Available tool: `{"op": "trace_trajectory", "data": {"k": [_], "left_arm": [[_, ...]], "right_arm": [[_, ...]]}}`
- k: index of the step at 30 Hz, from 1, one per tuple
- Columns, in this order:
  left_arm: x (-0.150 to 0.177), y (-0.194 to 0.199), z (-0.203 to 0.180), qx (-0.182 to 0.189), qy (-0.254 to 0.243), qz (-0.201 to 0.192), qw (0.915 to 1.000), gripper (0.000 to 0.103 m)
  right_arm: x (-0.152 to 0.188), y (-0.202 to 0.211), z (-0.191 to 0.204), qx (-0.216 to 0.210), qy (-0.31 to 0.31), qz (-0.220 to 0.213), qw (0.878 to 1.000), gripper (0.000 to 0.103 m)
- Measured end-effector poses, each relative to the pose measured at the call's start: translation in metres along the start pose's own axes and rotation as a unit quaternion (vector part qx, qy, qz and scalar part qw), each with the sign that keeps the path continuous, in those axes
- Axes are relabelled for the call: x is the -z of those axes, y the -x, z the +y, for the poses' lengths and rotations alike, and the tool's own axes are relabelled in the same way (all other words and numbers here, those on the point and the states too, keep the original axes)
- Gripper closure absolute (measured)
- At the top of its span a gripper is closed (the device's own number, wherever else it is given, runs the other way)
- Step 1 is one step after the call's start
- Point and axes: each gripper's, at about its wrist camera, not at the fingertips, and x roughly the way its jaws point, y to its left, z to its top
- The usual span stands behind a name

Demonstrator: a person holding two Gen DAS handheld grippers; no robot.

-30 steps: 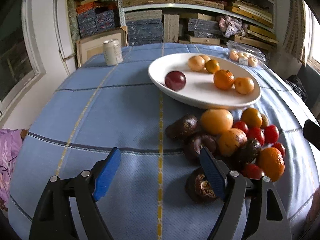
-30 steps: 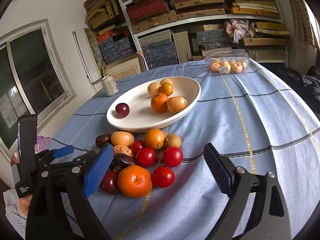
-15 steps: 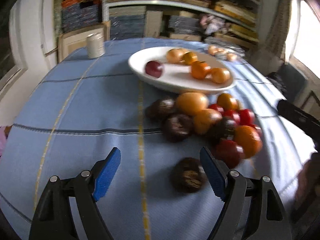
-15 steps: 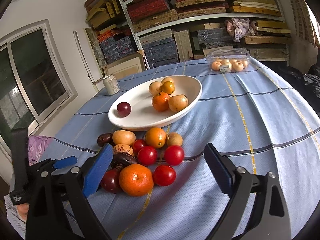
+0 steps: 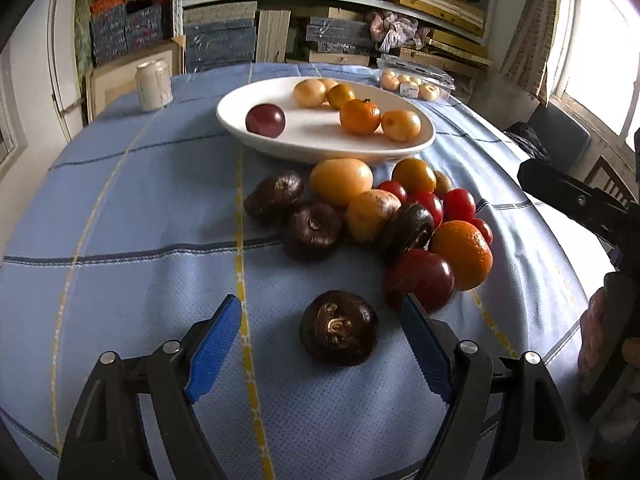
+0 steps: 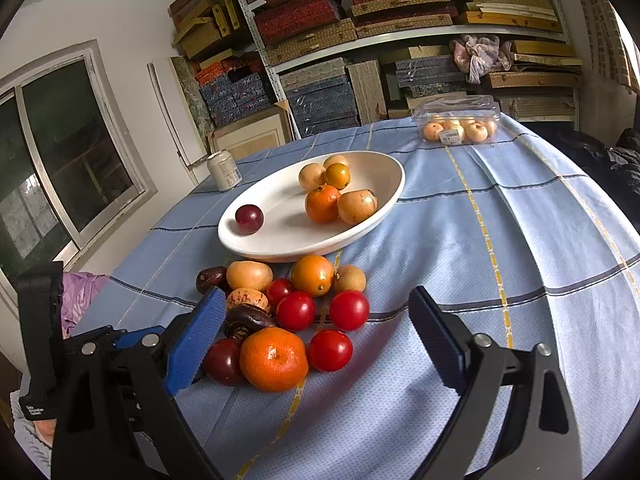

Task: Organize fruits
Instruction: 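Grasp the dark brown mangosteen with the left tool, then hold the mangosteen in the left tool while the right tool grasps a red tomato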

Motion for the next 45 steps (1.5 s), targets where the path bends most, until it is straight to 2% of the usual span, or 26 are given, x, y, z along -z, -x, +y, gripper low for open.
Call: {"op": "trace_trajectory", "data": {"k": [1,2,5,9,13,16,19,22,24,27,30,35,38,42,45], "left_arm": [[0.0,-0.001,0.001,0.002,0.003,0.002,1.0,0.025],[0.0,-0.002,0.002,0.001,0.004,0.005,1.0,0.035],[0.001,-0.007,0.003,0.001,0.005,0.021,0.9998,0.05],[0.001,-0.006,0.007,-0.005,0.011,0.02,0.9997,0.056],[0.001,0.0,0.037,-0.057,0.058,0.011,0.9966,0.061],[-0.002,0.004,0.072,-0.122,0.115,-0.004,0.9859,0.062],[-0.003,0.003,0.073,-0.125,0.115,-0.004,0.9854,0.062],[-0.005,0.001,0.059,-0.121,0.08,-0.002,0.9894,0.062],[-0.004,0.0,0.055,-0.121,0.071,-0.001,0.9901,0.062],[-0.004,-0.003,0.057,-0.113,0.078,0.007,0.9905,0.062],[-0.002,-0.004,0.053,-0.115,0.073,0.008,0.9907,0.062],[-0.001,-0.004,0.05,-0.117,0.067,0.01,0.9909,0.061],[-0.002,-0.005,0.05,-0.116,0.067,0.01,0.9909,0.06],[-0.002,-0.006,0.05,-0.116,0.067,0.01,0.9909,0.06],[-0.002,-0.007,0.048,-0.112,0.064,0.011,0.9915,0.052]], "right_arm": [[0.0,0.0,0.0,0.0,0.0,0.0,1.0,0.013],[0.0,0.0,0.0,0.0,0.0,-0.001,1.0,0.013],[0.0,0.0,0.0,0.0,0.0,0.001,1.0,0.012],[0.0,0.0,0.001,0.0,-0.001,0.001,1.0,0.012],[0.0,-0.001,0.0,0.0,-0.004,0.005,1.0,0.012],[0.003,-0.005,0.005,-0.005,0.007,0.023,1.0,0.012],[0.012,-0.016,0.023,-0.004,0.061,0.056,0.997,0.013],[0.022,-0.024,0.04,0.003,0.112,0.084,0.99,0.032],[0.024,-0.026,0.044,0.006,0.122,0.087,0.989,0.034],[0.023,-0.03,0.036,0.008,0.101,0.097,0.99,0.039],[0.023,-0.034,0.033,0.004,0.092,0.102,0.991,0.039],[0.024,-0.035,0.037,0.012,0.111,0.104,0.988,0.035],[0.019,-0.034,0.025,0.0,0.085,0.104,0.991,0.035],[0.019,-0.034,0.027,-0.008,0.088,0.099,0.991,0.04],[0.021,-0.034,0.032,-0.002,0.109,0.101,0.989,0.039]]}}
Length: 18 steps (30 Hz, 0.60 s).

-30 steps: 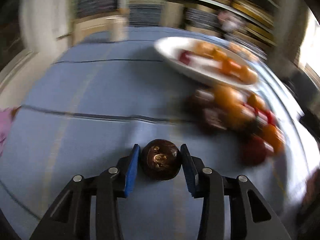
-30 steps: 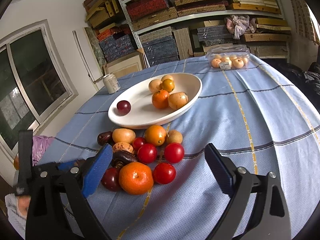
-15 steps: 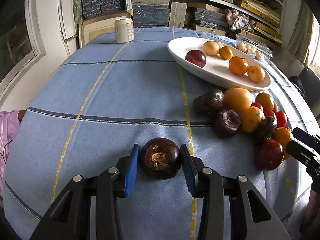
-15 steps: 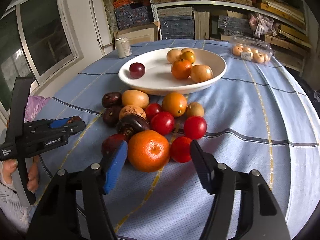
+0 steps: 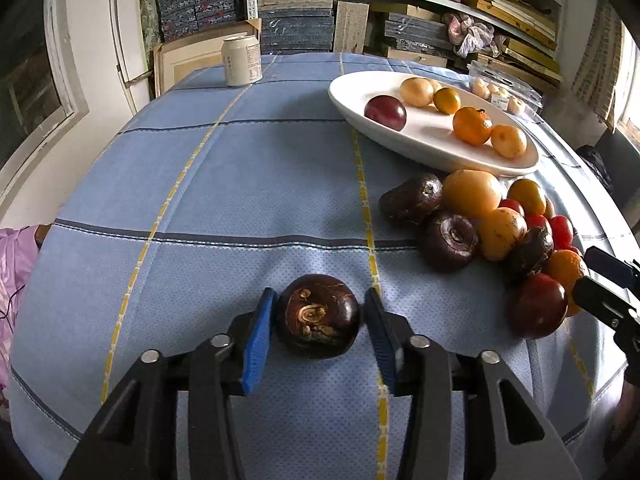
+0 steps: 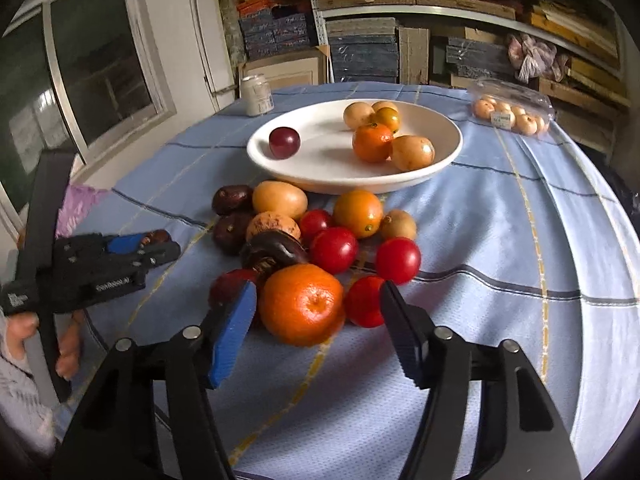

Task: Organize fruits
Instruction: 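Hold the mangosteen in the left tool while the right tool grasps a red tomato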

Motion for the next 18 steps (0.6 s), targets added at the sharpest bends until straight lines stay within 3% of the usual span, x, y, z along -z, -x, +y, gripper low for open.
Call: {"op": "trace_trajectory", "data": {"k": [5,8,12,18], "left_arm": [[0.0,0.0,-0.001,0.003,-0.002,0.001,1.0,0.048],[0.0,0.0,0.0,0.003,-0.002,0.001,1.0,0.048],[0.0,-0.001,0.0,0.002,-0.004,0.002,1.0,0.048],[0.0,-0.001,-0.001,0.003,-0.003,0.002,1.0,0.048]], "right_arm": [[0.001,0.012,-0.029,-0.032,-0.069,-0.015,0.997,0.04],[0.001,0.015,-0.042,-0.019,-0.099,-0.022,0.995,0.044],[0.003,0.003,-0.039,0.002,-0.09,0.002,0.996,0.06],[0.003,-0.002,-0.042,0.001,-0.1,0.003,0.995,0.061]]}}
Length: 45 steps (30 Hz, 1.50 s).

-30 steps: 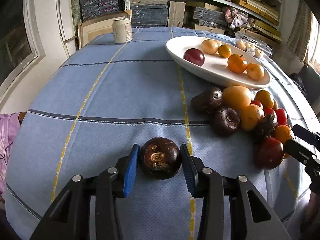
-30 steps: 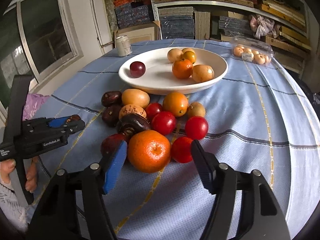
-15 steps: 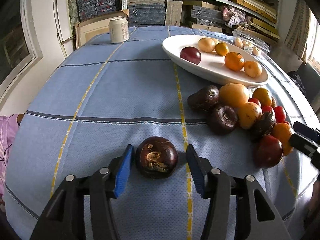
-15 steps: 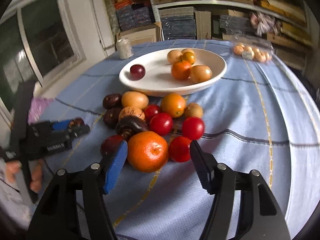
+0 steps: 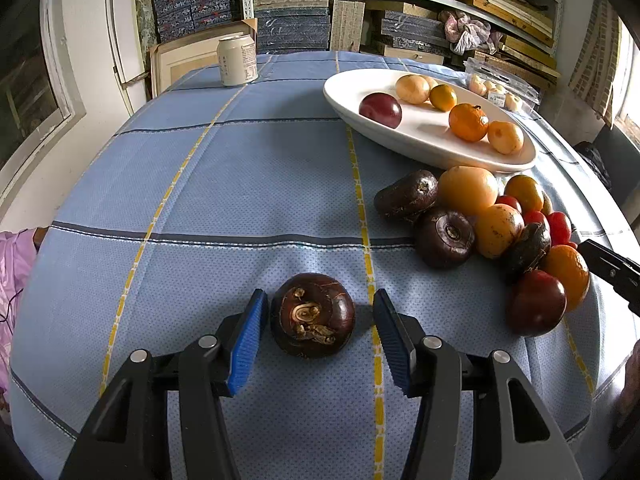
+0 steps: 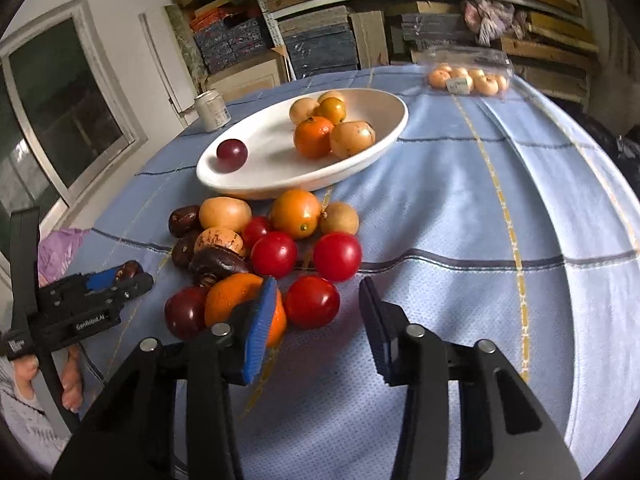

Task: Organize fruits
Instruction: 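Hold the mangosteen in the left tool while the right tool grasps a red tomato, then carry the mangosteen and tomato onto the white plate and open both tools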

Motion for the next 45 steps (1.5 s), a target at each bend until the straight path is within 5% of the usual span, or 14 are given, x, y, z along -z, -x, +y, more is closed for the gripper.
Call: {"op": "trace_trajectory", "data": {"k": [5,10,21,25,35,39,45], "left_arm": [[0.0,0.001,0.003,0.006,0.009,0.001,0.9999,0.047],[0.0,0.0,0.002,0.005,0.002,0.002,1.0,0.043],[0.001,0.002,0.004,0.018,0.011,0.002,0.9998,0.042],[0.001,0.004,0.011,0.022,0.031,-0.003,0.9993,0.061],[-0.001,0.015,0.009,0.038,0.031,-0.027,0.9984,0.062],[-0.034,0.031,-0.01,0.027,0.003,-0.057,0.998,0.062],[-0.114,0.036,-0.06,0.016,-0.038,-0.117,0.9923,0.062]], "right_arm": [[-0.002,-0.003,-0.014,-0.011,-0.027,0.009,1.0,0.067],[0.003,-0.007,0.012,0.01,0.04,0.022,0.999,0.07],[0.004,-0.014,0.018,0.005,0.05,0.034,0.998,0.075],[0.004,-0.014,0.018,0.001,0.05,0.03,0.998,0.075],[0.001,0.002,0.014,-0.01,0.04,0.0,0.999,0.075],[-0.018,0.019,0.012,-0.009,0.031,-0.034,0.999,0.075],[-0.102,0.044,0.035,0.025,0.068,-0.107,0.992,0.075]]}}
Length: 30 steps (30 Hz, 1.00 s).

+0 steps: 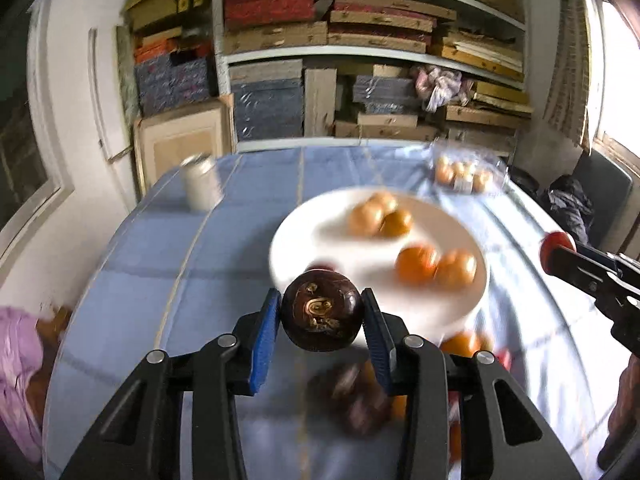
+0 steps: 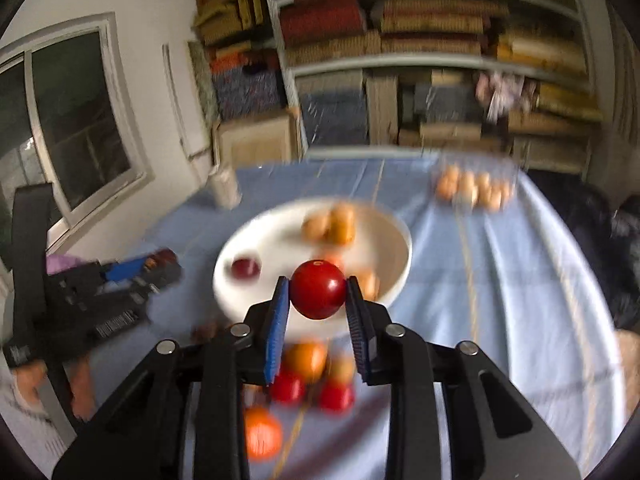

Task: Organize fruits
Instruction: 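Carry the mangosteen and tomato onto the white plate and open both tools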

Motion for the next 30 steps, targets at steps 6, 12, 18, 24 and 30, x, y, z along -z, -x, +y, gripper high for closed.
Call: {"op": "trace_trajectory", "data": {"k": [6,12,18,24,30], "left_arm": [[-0.002,-0.057,-0.027,0.019,0.0,0.039,0.9991,0.062],[0.008,-0.078,-0.02,0.019,-0.003,0.062,0.9979,0.062],[0.011,-0.086,-0.01,0.006,0.009,0.069,0.9975,0.062],[0.012,-0.088,-0.009,0.001,0.013,0.067,0.9976,0.059],[0.012,-0.083,-0.008,-0.004,0.016,0.058,0.9982,0.046]], "right_arm": [[0.003,-0.056,0.003,-0.003,-0.006,0.031,1.0,0.075],[0.016,-0.086,0.012,0.002,0.025,0.062,0.998,0.075],[0.023,-0.098,0.012,0.002,0.025,0.07,0.997,0.075],[0.025,-0.103,0.005,-0.006,0.007,0.069,0.998,0.074],[0.023,-0.098,0.007,0.005,0.015,0.054,0.998,0.06]]}}
